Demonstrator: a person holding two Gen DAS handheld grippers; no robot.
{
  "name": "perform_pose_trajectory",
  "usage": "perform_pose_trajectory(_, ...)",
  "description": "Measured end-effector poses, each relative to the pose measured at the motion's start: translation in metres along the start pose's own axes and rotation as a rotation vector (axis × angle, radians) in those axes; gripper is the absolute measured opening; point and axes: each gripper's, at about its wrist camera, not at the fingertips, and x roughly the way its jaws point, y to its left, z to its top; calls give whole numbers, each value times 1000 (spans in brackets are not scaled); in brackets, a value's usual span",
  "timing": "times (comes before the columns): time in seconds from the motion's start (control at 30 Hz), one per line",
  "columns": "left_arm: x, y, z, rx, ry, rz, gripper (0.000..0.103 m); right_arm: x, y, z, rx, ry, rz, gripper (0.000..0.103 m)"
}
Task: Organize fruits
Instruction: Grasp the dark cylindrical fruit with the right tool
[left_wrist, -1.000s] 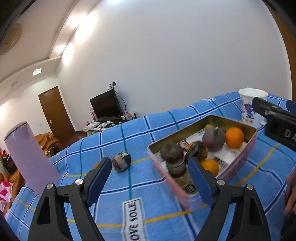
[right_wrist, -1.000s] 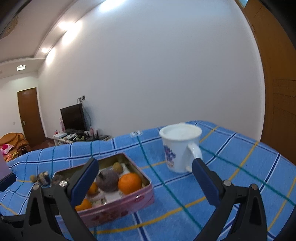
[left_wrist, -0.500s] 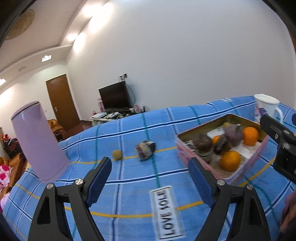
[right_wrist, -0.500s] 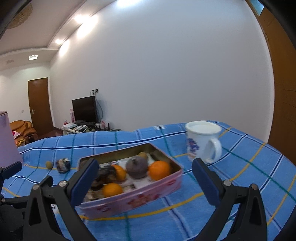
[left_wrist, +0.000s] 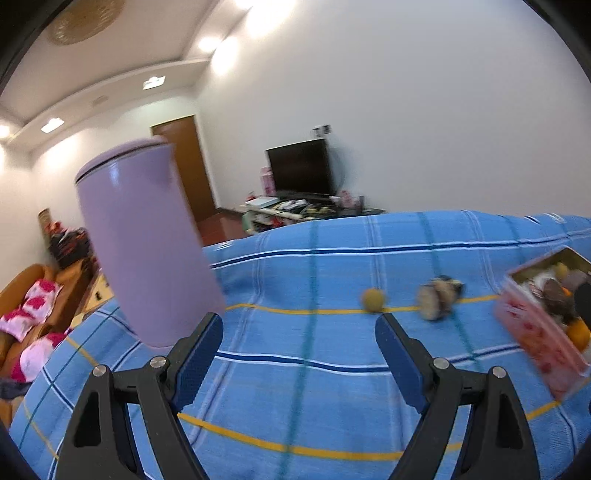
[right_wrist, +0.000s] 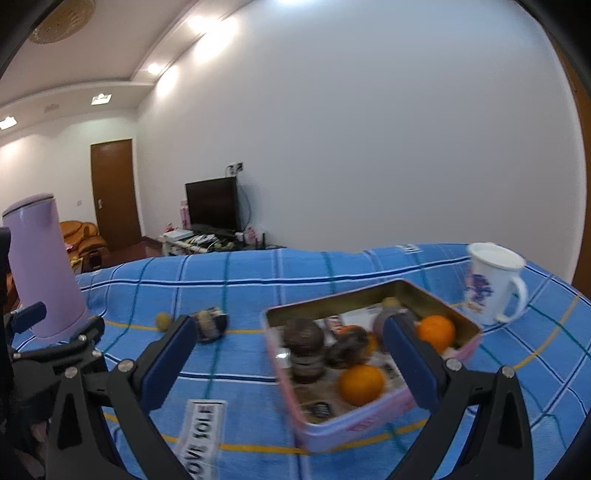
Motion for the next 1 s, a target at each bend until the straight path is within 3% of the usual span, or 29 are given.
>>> perform_pose_trajectory(0.17,22,30,-2,-71,44,55,86,27,30,3,-26,62,52,100)
perform_pose_trajectory(0.37,35,49,-4,-145,80,37,86,74,62,6,-68,198,133,82)
perform_pose_trajectory(0.53,36,53,-3,-155,89,45,86,121,75,8,-73,320,176,80)
perform_pose_trajectory(0.93,37,62,0,-179,106,43,86,183,95,3,-182,504,117,72)
perform_pose_trajectory(1.0,36,62,0,-180,105,42,86,194,98,0,-200,550,114,66)
